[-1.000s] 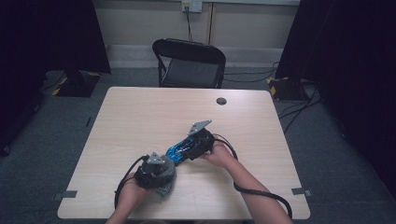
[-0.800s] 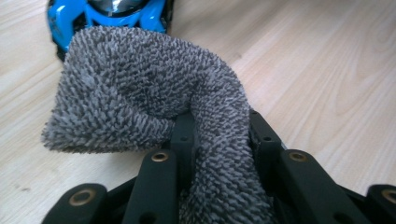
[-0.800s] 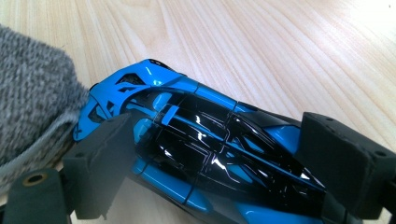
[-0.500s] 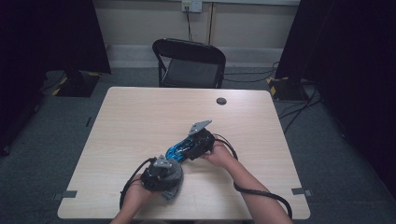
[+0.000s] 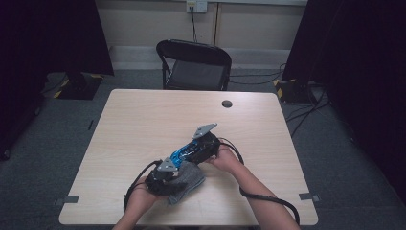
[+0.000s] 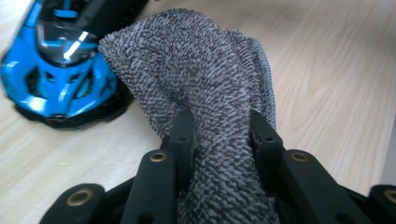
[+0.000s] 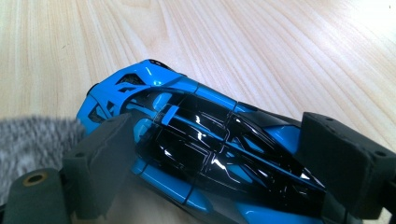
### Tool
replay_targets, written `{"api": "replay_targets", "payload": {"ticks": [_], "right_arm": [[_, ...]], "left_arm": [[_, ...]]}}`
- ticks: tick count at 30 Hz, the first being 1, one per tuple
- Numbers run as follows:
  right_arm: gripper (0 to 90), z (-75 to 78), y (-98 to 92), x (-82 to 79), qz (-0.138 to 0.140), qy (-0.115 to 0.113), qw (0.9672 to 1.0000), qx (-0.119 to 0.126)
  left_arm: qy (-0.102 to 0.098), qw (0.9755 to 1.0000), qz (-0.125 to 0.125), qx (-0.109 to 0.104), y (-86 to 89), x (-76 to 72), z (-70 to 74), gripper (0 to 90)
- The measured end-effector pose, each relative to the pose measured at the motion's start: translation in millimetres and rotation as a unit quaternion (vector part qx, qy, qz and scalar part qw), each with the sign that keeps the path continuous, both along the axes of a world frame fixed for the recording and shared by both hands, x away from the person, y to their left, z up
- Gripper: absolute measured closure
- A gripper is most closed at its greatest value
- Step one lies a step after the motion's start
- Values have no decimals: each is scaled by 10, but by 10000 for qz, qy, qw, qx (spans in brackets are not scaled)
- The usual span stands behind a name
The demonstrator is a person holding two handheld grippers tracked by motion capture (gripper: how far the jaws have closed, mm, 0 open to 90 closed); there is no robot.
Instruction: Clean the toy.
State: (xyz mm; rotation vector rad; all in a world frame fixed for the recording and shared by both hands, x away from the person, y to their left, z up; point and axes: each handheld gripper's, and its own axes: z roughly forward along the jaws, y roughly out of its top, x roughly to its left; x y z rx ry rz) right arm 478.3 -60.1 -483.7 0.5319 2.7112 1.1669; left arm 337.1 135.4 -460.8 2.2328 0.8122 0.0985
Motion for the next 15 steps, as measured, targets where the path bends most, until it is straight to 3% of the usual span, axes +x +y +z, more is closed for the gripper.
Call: {"api": "replay_targets", "payload": {"ticks": [8,15], "right_arm": [[113,-2,-1,0,4,-8,10000,6],[113,1,1,-2,-10,10,10000,3]], "left_arm": [[-254,9994,249,-31,214,56,104,682],[-443,9971,623,-52,473,154,159,681]]}}
